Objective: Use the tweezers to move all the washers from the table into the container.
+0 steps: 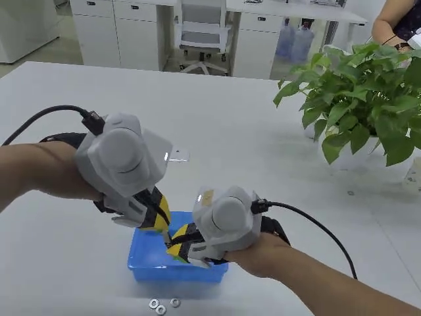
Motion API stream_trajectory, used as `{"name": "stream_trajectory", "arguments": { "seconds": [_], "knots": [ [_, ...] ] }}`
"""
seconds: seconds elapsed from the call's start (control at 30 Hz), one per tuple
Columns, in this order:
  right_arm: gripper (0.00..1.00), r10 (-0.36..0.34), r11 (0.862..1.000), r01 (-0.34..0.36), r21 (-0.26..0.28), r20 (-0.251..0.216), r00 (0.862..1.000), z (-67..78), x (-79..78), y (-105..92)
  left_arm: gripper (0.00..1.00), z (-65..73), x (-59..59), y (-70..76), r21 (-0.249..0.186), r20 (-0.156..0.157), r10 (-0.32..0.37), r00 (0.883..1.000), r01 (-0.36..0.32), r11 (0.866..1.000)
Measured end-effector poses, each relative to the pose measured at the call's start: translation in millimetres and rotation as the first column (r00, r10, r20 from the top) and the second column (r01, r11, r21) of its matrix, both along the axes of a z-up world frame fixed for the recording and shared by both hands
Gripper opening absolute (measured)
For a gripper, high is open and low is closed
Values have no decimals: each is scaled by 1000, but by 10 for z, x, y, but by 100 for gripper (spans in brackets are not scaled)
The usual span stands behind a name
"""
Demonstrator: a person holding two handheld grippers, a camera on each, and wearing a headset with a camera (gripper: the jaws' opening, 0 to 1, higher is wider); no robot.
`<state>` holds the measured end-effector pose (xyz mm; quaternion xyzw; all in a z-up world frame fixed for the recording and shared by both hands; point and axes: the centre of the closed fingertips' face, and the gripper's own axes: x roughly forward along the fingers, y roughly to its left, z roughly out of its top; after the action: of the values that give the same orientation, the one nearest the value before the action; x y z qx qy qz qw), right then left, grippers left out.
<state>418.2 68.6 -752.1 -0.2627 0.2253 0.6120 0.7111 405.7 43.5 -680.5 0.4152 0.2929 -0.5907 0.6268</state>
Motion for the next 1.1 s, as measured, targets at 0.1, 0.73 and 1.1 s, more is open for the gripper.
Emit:
{"name": "stream_trajectory", "arguments": {
  "seconds": [0.1, 0.73, 1.1],
  "knots": [
    [9, 3, 1000, -3, -3, -7, 1000, -44, 23, 20, 6, -42, 37, 19, 5, -6, 3, 1000, -3, 1000],
    [9, 19, 999, -19, -28, -8, 1000, -242, 209, 56, 6, -245, 229, 64, 12, -13, 24, 1000, -24, 1000],
    [9, 26, 999, -27, -38, -13, 1000, -314, 220, 68, 6, -313, 230, 76, 19, -20, 24, 1000, -24, 1000]
  ]
}}
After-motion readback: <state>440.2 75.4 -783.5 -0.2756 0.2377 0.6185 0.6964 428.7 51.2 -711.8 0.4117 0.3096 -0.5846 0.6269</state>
